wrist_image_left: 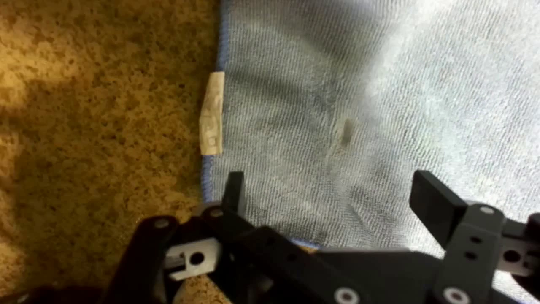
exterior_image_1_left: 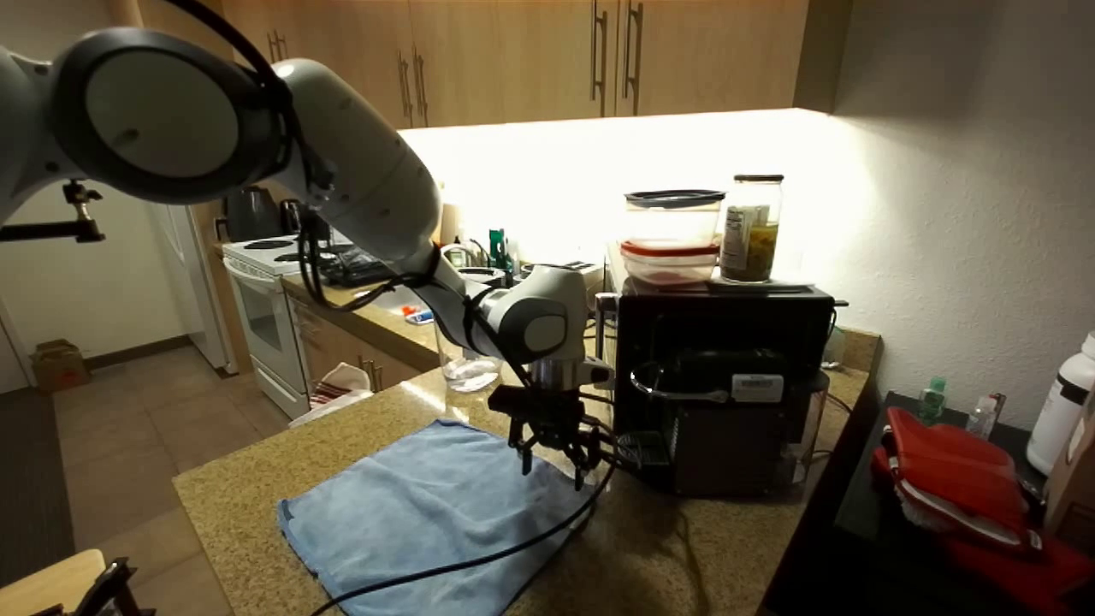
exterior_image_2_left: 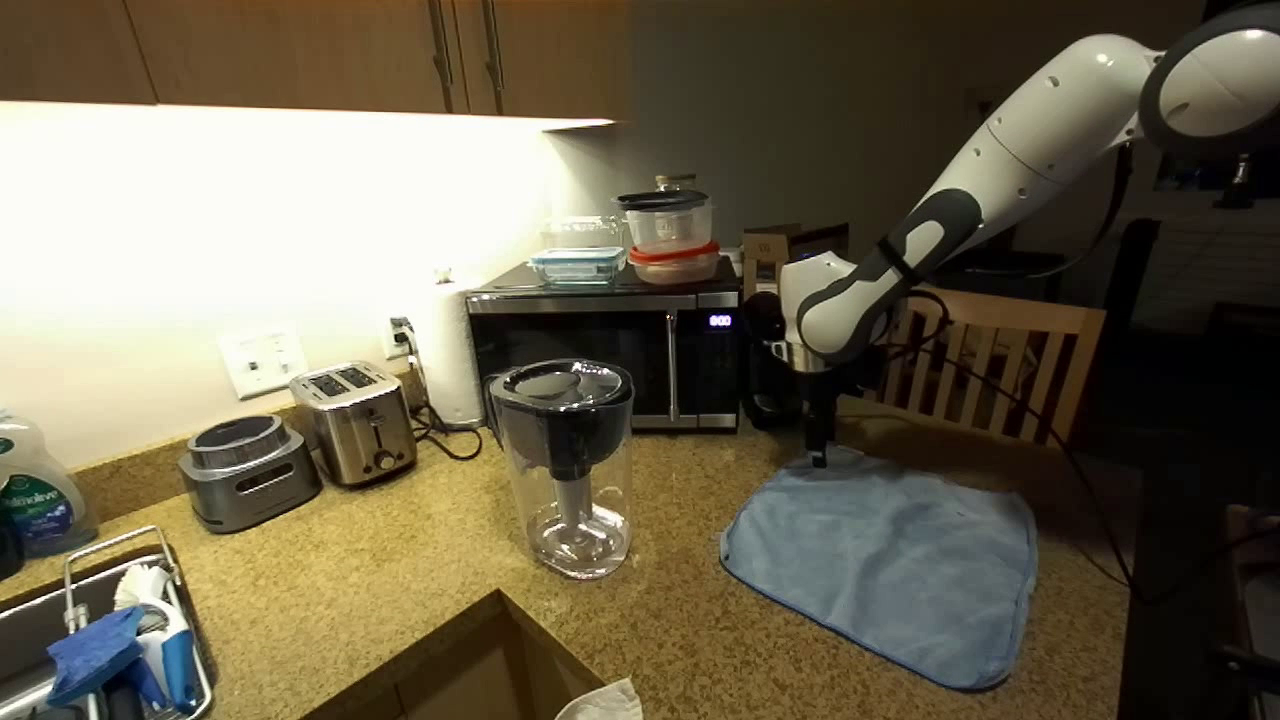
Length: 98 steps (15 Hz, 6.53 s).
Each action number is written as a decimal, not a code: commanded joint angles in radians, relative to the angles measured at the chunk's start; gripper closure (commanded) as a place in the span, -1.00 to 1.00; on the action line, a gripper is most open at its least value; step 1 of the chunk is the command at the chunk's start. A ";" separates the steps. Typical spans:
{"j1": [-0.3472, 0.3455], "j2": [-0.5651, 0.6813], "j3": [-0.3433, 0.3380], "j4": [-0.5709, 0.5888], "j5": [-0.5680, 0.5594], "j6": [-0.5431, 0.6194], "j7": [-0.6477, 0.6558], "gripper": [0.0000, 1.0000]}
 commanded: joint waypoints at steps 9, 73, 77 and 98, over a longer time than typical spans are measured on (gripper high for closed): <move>-0.026 0.038 0.029 0.154 -0.087 -0.154 -0.262 -1.00; 0.099 -0.327 -0.064 -0.388 -0.177 0.172 0.196 0.96; 0.097 -0.377 -0.038 -0.449 -0.160 0.162 0.181 0.96; 0.138 -0.516 0.089 -0.658 -0.101 0.151 0.168 0.96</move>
